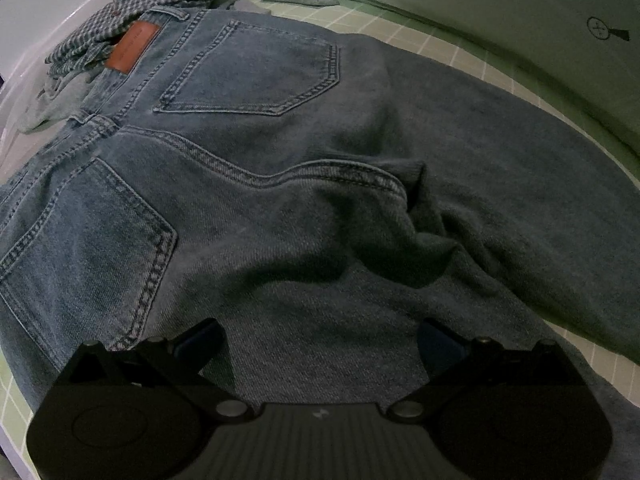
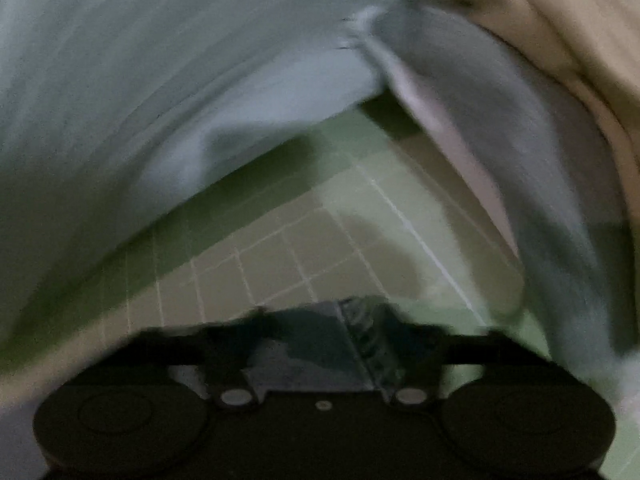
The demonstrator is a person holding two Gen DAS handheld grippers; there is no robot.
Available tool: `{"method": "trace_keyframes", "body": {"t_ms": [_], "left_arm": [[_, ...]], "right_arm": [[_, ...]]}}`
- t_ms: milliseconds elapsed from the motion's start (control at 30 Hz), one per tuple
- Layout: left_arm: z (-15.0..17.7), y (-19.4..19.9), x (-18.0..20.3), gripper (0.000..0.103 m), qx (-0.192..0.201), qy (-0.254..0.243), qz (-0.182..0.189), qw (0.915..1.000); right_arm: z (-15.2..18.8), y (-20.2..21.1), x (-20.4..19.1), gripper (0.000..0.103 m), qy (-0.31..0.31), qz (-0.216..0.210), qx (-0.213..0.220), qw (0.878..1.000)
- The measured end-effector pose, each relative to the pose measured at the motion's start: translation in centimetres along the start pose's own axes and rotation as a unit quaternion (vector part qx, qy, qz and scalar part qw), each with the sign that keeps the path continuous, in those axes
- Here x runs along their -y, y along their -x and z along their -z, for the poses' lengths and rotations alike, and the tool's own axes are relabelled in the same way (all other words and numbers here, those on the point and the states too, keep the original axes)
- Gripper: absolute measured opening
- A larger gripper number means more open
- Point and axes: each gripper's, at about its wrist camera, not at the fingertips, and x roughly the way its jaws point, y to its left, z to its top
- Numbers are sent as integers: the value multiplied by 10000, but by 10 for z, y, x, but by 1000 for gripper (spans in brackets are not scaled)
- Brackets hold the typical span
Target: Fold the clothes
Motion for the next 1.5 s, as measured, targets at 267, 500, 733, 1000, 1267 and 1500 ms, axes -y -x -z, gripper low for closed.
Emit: {"method": "trace_keyframes", "body": {"t_ms": [267,500,733,1000,1267,1500], "left_arm": [[0,1,-2,103,3,-20,14,10000],[3,2,-3,103,48,-23,18,10000],[3,5,-5,103,1,-16,123,9999],[27,54,-21,103,728,-70,531,9959],[75,82,-36,103,1068,-388,604,9917],[101,89,-51,103,1075,-436,637,9912]], "right_arm": [[-33,48,-16,13,488,-222,1441,9881],[-11,33,-12,54,328,387,1064,9930],[87,108,11,90,-40,45,1154,9933],[216,208,29,103,151,63,1255,9920],[296,232,40,103,44,182,1022,9946],[341,245,50,103,43,547,834,9950]]}}
